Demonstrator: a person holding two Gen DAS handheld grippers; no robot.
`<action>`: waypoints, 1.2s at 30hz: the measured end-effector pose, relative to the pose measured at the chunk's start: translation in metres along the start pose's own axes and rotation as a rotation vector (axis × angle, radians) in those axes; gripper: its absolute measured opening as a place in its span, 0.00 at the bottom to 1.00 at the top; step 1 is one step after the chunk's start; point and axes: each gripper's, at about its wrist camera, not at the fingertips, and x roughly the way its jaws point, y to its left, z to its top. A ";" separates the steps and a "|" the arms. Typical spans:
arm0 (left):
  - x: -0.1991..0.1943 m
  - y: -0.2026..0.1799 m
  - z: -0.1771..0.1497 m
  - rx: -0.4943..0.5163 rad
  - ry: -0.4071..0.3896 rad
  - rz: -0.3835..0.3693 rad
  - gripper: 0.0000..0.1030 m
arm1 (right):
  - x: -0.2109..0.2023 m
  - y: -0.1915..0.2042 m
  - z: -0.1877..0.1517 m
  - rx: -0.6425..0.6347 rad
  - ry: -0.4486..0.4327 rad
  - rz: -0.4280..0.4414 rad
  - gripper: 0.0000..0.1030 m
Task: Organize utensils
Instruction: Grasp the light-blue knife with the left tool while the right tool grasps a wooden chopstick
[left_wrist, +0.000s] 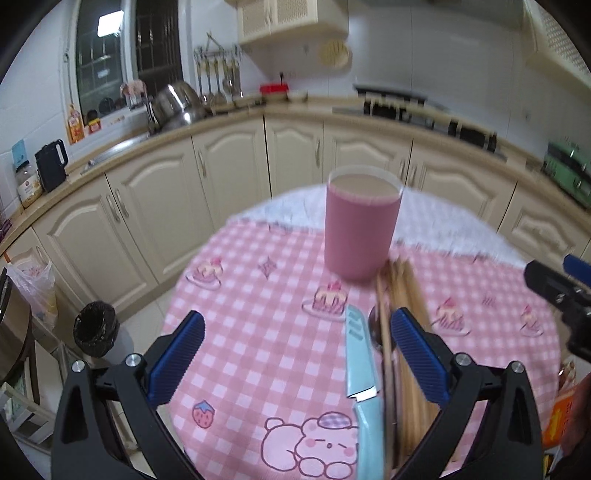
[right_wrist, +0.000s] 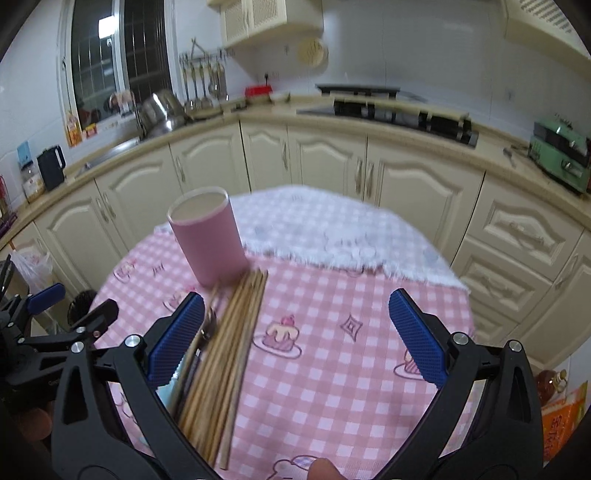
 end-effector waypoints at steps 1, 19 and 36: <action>0.011 -0.002 -0.003 0.009 0.032 0.001 0.96 | 0.005 -0.001 -0.002 -0.001 0.016 -0.002 0.95; 0.088 -0.020 -0.025 0.058 0.267 -0.063 0.96 | 0.065 -0.010 -0.022 -0.033 0.195 0.021 0.95; 0.090 -0.010 -0.026 0.050 0.245 -0.082 0.91 | 0.112 0.019 -0.029 -0.171 0.352 -0.016 0.95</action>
